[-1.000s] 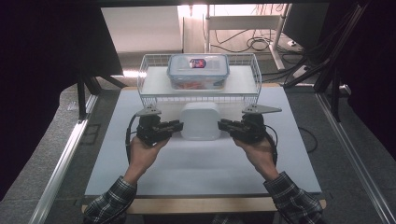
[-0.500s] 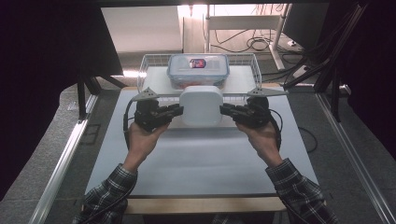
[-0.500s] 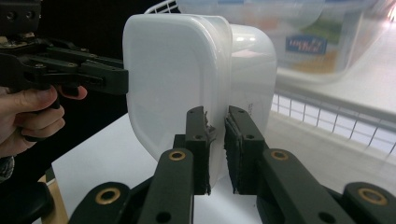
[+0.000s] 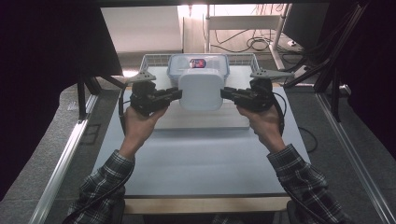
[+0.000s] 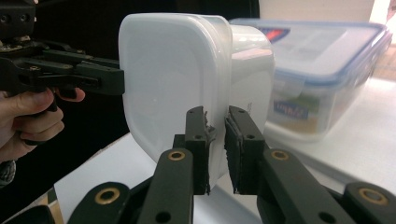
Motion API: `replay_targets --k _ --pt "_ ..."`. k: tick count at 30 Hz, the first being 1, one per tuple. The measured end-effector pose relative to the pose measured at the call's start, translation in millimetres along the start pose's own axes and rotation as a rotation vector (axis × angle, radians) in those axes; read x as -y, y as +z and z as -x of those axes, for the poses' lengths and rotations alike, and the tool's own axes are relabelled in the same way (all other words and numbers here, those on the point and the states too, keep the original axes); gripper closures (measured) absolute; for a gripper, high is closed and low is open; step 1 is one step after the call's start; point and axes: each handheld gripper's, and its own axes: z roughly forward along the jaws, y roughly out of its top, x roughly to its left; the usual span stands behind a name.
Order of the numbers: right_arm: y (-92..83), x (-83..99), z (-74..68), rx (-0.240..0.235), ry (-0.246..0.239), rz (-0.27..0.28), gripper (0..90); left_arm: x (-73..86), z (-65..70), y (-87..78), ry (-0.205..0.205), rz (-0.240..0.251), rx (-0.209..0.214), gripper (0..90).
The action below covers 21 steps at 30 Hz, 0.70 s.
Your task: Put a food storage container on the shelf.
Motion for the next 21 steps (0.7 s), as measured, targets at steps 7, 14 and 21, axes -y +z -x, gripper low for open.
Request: replay_targets --k 7,14,21 --pt "2.3 -24.2 2.4 -0.002 0.005 0.019 79.0 -24.4 -6.3 -4.4 -0.004 0.017 -0.004 77.9" --pt "7.5 -44.8 6.1 0.011 0.008 0.024 78.7 -45.1 -13.1 -3.8 -0.009 0.024 -0.012 78.0" --pt "11.6 -63.2 12.0 0.026 0.023 0.031 78.0 -63.5 -17.6 -2.5 -0.013 0.035 -0.018 78.2"
